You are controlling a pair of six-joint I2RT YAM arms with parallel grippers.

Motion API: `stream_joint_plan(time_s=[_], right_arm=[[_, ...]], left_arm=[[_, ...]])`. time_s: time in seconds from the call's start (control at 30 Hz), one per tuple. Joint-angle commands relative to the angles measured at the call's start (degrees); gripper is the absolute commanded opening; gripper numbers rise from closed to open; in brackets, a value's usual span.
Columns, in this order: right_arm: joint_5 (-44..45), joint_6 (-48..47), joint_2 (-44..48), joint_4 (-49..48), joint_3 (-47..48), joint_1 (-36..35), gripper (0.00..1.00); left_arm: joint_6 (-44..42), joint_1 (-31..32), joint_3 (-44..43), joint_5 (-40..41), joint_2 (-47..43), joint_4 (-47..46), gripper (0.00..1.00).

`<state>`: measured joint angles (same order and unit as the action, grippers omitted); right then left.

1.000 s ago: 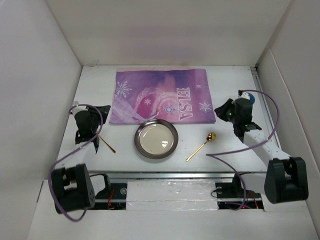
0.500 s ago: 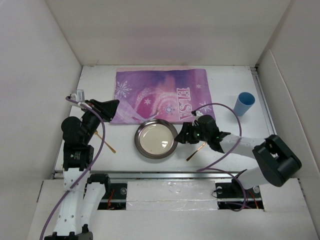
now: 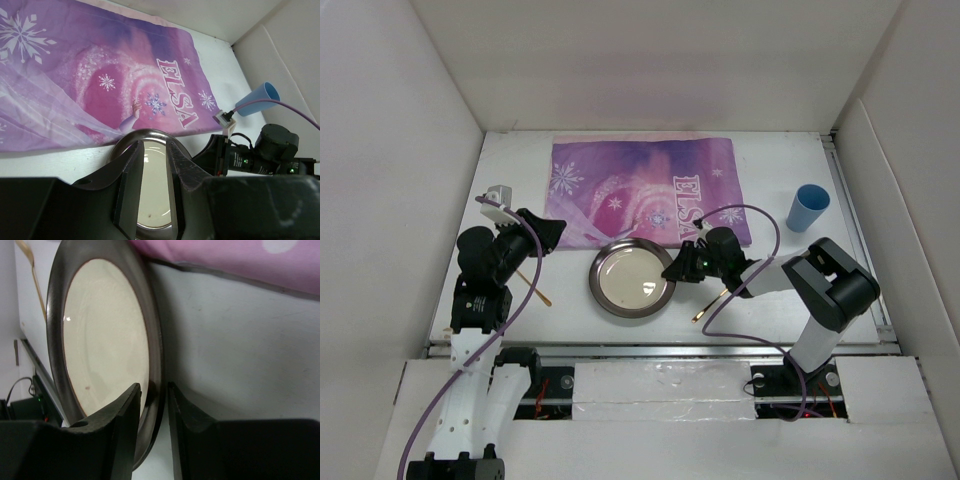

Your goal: Set the dinner table for one person

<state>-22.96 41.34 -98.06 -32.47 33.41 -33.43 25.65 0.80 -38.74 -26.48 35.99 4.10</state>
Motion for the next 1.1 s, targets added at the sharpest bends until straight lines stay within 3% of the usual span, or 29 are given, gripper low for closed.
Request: stream_joint_plan(time_s=[0.0, 0.1, 0.27, 0.4, 0.67, 1.07], right_arm=[[-2.3, 0.8, -1.2, -3.9, 1.5, 0.0, 0.19], [-4.7, 0.9, 0.1, -4.0, 1.4, 0.0, 0.00], [-8.8, -0.1, 12.7, 3.7, 3.2, -0.5, 0.00], [-11.3, 0.1, 15.1, 7.3, 10.1, 1.3, 0.00], [-13.8, 6.1, 2.2, 3.8, 27.2, 11.1, 0.00], [-11.8, 17.7, -18.8, -0.8, 46.5, 15.0, 0.00]], left_arm=[[-2.0, 0.2, -1.7, 0.0, -0.2, -0.7, 0.22], [-2.3, 0.2, -2.0, 0.6, -0.4, -0.1, 0.22], [-2.4, 0.2, -3.2, 2.3, 0.3, 0.8, 0.22], [-2.3, 0.2, -3.9, 3.4, 0.3, 1.3, 0.22], [-2.4, 0.2, -3.7, 4.3, 0.7, 2.0, 0.22], [-2.3, 0.2, -3.4, 4.1, 1.4, 2.0, 0.22]])
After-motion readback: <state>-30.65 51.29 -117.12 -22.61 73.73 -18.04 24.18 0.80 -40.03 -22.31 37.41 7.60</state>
